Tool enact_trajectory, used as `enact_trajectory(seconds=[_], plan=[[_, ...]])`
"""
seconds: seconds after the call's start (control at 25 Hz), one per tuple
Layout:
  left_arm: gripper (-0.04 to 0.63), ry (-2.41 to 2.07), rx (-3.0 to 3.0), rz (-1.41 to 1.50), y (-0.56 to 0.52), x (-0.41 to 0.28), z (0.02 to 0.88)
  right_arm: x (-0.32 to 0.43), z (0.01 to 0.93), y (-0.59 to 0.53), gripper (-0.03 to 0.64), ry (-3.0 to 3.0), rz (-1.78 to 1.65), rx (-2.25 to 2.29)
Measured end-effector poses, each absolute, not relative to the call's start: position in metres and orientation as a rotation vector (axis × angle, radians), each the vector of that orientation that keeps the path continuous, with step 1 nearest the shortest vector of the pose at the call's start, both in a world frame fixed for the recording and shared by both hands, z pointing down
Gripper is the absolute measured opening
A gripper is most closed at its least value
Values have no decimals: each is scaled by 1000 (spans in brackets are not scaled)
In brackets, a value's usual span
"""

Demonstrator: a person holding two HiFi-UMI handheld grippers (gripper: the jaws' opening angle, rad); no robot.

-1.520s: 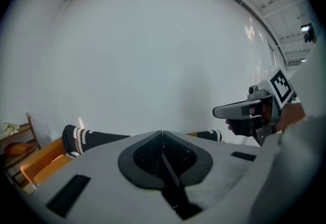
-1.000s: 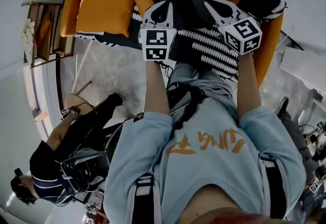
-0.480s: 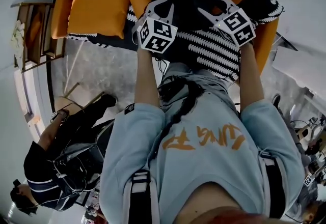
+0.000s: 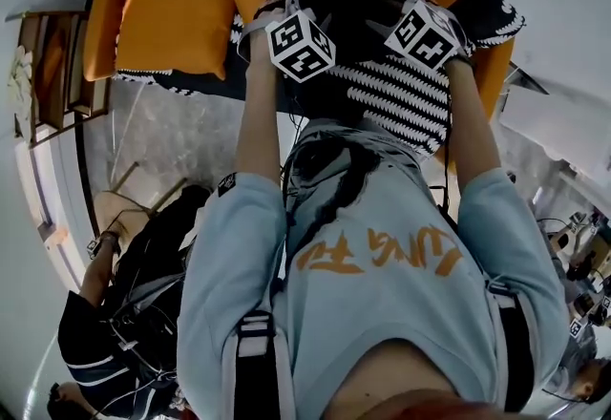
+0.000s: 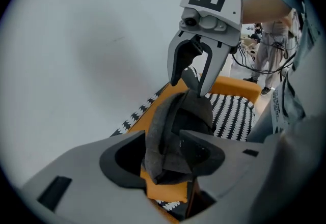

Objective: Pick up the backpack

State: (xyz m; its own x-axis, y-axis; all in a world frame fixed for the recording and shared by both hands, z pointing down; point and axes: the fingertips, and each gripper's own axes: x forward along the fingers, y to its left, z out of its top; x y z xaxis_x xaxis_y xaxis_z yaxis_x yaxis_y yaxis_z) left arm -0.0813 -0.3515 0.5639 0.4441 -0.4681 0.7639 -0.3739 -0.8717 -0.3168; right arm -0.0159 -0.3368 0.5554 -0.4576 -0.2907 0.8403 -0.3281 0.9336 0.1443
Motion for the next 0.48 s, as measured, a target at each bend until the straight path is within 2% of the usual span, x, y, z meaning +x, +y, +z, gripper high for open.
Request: enact_trajectory(seconds=[0.48], plan=[[210,548,-2484,-1408,-374,-53,581,-28,578,-359,235,-1946,-79,375]])
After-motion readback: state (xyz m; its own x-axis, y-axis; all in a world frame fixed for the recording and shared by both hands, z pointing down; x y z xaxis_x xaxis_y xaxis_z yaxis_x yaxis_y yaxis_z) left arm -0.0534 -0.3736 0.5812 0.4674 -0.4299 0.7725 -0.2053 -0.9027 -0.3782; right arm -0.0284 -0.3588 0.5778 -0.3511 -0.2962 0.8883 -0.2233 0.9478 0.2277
